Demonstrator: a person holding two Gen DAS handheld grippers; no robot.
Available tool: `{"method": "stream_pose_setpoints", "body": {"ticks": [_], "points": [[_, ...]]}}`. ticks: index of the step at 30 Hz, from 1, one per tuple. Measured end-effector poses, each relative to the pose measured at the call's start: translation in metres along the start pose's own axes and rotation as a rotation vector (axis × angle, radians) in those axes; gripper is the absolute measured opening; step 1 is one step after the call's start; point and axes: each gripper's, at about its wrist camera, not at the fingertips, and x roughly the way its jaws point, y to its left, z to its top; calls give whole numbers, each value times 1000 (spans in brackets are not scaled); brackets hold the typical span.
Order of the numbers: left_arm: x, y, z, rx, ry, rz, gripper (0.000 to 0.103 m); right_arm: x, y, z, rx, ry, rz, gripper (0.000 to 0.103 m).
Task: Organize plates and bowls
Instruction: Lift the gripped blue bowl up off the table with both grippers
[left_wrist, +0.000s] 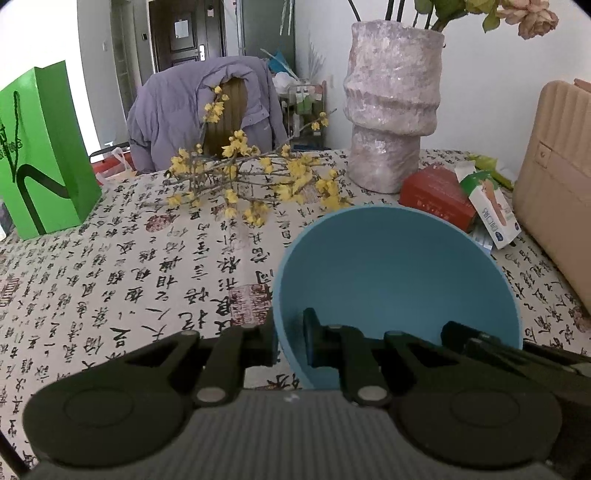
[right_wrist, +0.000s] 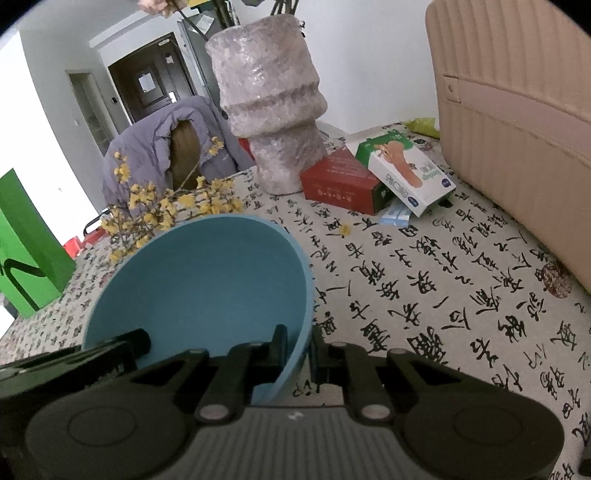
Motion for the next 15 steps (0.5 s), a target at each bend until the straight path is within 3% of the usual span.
{"method": "stream_pose_setpoints", "body": {"ticks": [15], "points": [[-47, 25, -2, -16, -72, 33, 14, -48, 32, -6, -80, -102, 43, 12]]}}
